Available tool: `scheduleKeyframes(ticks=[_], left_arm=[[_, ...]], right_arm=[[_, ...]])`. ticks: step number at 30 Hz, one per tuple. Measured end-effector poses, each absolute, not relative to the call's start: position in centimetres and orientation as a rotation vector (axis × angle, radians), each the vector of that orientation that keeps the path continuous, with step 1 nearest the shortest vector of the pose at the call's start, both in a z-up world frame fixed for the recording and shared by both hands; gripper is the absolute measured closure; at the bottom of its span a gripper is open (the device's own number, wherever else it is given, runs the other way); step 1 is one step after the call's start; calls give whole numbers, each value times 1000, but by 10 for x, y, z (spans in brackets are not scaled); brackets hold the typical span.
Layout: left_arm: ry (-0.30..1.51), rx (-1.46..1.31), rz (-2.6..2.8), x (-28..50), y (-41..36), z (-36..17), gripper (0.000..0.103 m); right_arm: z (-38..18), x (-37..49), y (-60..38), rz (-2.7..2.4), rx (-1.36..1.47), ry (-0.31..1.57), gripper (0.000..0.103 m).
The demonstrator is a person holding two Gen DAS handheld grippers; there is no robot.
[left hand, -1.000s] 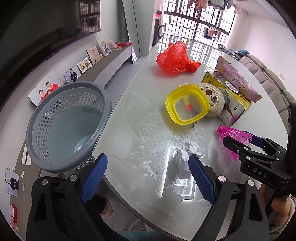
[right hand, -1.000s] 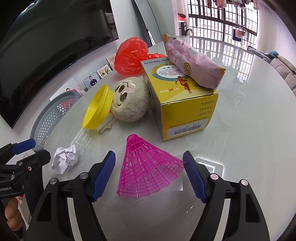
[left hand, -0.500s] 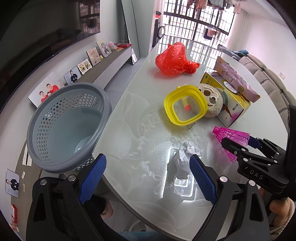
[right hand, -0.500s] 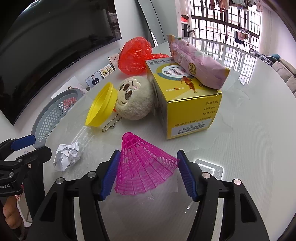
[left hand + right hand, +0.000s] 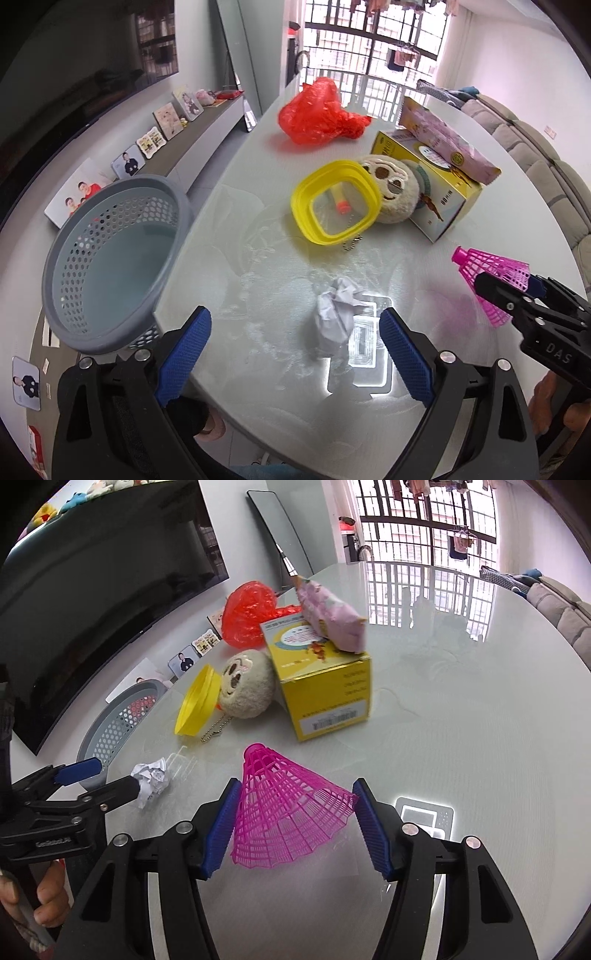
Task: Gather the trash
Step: 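Grasp the pink shuttlecock with the right tool while the left tool approaches the crumpled paper, then grasp the crumpled white paper with the left tool and lift it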
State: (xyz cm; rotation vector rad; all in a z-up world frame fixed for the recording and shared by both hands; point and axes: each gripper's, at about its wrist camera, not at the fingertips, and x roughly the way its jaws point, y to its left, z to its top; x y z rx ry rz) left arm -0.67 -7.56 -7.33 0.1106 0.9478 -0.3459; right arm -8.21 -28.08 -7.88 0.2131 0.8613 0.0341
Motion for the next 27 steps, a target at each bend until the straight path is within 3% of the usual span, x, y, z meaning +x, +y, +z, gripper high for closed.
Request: scheduleKeyframes(ticks=[6, 15, 17, 18, 27], left_arm=[[982, 152, -356, 4, -96, -95, 12], [987, 168, -376, 6, -105, -97, 54], [984, 173, -377, 3, -106, -95, 72], [986, 171, -382, 3, -105, -95, 76], [949, 137, -377, -6, -84, -79, 79]], right_arm=[[-76, -102, -299, 16, 253, 844, 43], [-78, -104, -300, 42, 272, 852, 43], [-78, -105, -300, 44, 275, 851, 43], [-78, -104, -300, 45, 276, 851, 43], [-73, -98, -274, 90, 248, 863, 43]])
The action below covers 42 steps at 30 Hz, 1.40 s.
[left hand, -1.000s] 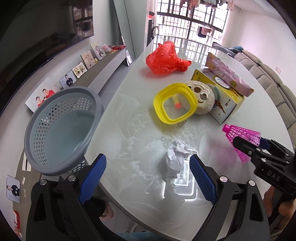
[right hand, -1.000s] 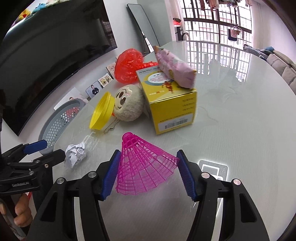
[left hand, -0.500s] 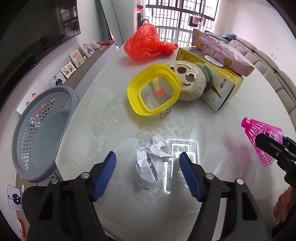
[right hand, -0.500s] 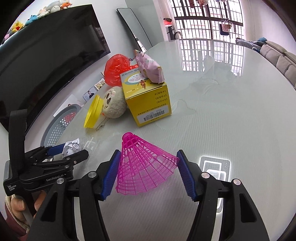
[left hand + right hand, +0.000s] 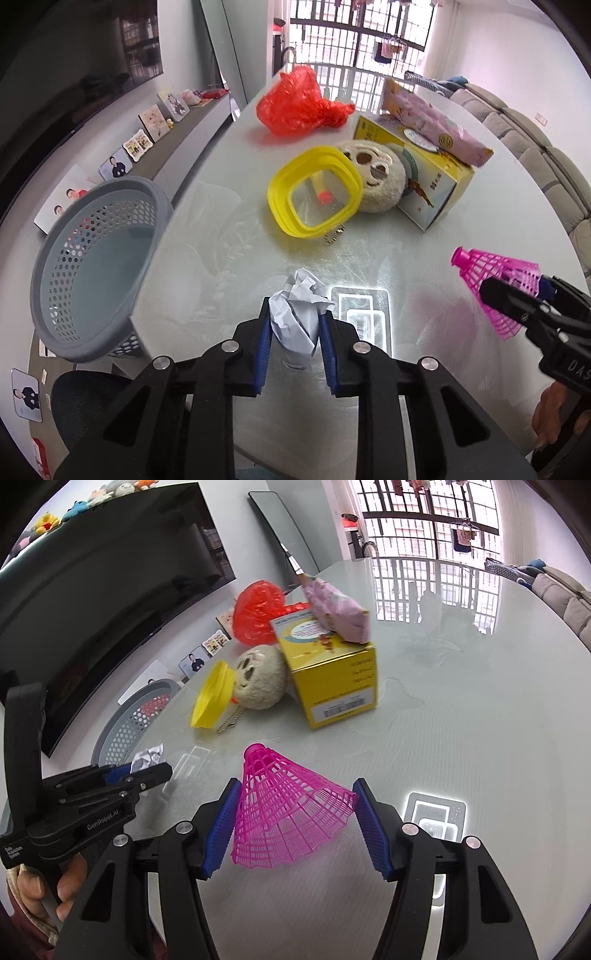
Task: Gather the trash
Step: 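Grasp the crumpled white paper with the left tool and lift it, then carry the paper and shuttlecock over the wastebasket and release both inside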
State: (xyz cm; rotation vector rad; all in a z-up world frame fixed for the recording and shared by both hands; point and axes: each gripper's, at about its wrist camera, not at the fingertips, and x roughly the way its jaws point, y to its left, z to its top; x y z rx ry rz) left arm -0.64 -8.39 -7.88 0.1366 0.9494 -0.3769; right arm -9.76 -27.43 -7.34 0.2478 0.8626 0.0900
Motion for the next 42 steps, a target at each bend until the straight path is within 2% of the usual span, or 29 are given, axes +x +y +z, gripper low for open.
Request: scheduleKeyframes(ticks=[11, 28, 42], left_arm=[[861, 113, -240, 11, -20, -49, 79], [901, 22, -8, 61, 111, -75, 79], [944, -44, 30, 93, 147, -100, 79]], right_arm=[[-61, -61, -209, 212, 195, 873, 43], [-58, 35, -70, 401, 24, 885, 43], [-80, 87, -21, 425, -24, 929, 43]])
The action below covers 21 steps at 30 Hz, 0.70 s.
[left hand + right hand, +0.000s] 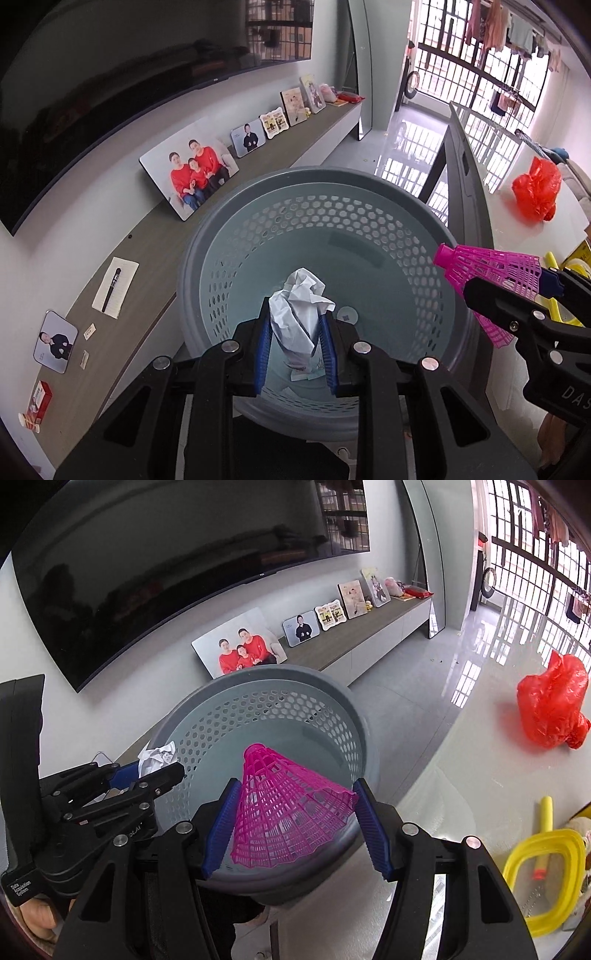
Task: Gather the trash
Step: 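Carry the paper and shuttlecock over the wastebasket and release both inside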
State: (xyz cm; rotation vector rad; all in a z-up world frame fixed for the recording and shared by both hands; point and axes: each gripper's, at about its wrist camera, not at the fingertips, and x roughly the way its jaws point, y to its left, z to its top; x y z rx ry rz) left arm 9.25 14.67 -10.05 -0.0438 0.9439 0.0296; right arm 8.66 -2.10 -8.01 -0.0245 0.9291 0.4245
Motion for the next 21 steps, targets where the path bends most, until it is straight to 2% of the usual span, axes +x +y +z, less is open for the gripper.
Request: scheduleKeyframes(ticks=[9, 14, 21], left_arm=[[966, -62, 39, 101, 151, -106, 74], [957, -65, 50, 101, 152, -103, 50], [962, -65, 70, 97, 155, -102, 45]], right_arm=[[-87, 91, -26, 427, 6, 943, 42], [-86, 89, -30, 430, 28, 944, 34], [-83, 86, -31, 426, 24, 933, 34]])
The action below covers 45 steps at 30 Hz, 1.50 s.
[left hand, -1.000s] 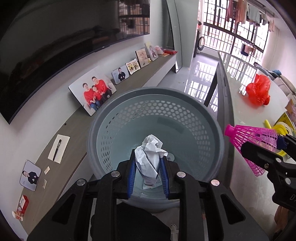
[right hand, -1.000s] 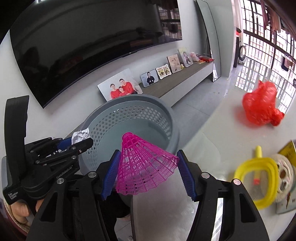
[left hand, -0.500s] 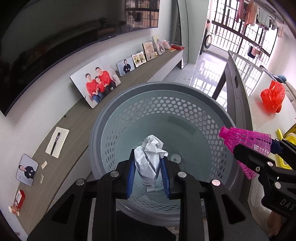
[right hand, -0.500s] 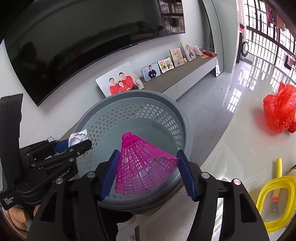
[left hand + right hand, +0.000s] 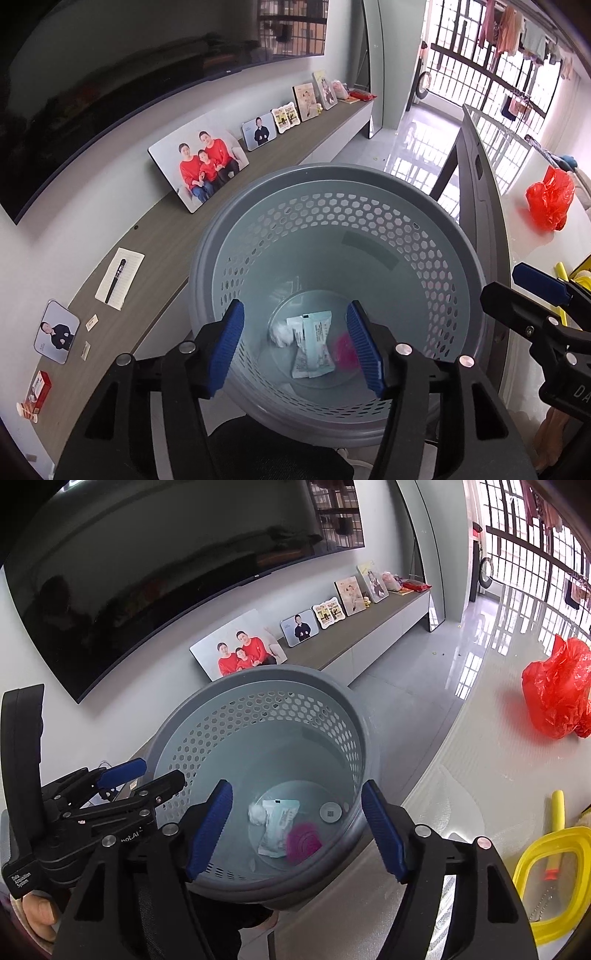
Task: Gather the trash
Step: 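Carry the paper and shuttlecock over the wastebasket and release both inside, then move both tools back from the wastebasket toward the table items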
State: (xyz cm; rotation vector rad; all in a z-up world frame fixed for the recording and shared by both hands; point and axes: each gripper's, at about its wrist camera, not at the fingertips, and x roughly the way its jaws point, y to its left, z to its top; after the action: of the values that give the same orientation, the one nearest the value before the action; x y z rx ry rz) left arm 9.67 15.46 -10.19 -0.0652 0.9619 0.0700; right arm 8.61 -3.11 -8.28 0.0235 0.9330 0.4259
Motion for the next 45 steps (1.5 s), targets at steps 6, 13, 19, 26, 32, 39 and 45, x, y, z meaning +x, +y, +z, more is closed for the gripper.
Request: scheduleKeyframes(ticks=[6, 13, 19, 26, 32, 39, 45], left_arm=[[959, -68, 85, 94, 157, -100, 40], [944, -64, 100, 89, 156, -92, 31], [920, -51, 126, 83, 155, -82, 25], [885, -45, 157, 70, 155, -69, 18], [856, -42, 175, 56, 152, -59, 11], [831, -41, 152, 41, 139, -48, 10], [810, -30, 97, 34, 111, -41, 8]], right_arm=[[-82, 86, -31, 426, 21, 931, 34], [-80, 85, -31, 421, 17, 921, 34], [-74, 78, -31, 401, -7, 895, 34], [-62, 66, -31, 369, -32, 851, 34], [-51, 52, -39, 342, -28, 824, 34], [-42, 25, -66, 288, -9, 790, 29], [-39, 0, -106, 209, 5, 781, 29]])
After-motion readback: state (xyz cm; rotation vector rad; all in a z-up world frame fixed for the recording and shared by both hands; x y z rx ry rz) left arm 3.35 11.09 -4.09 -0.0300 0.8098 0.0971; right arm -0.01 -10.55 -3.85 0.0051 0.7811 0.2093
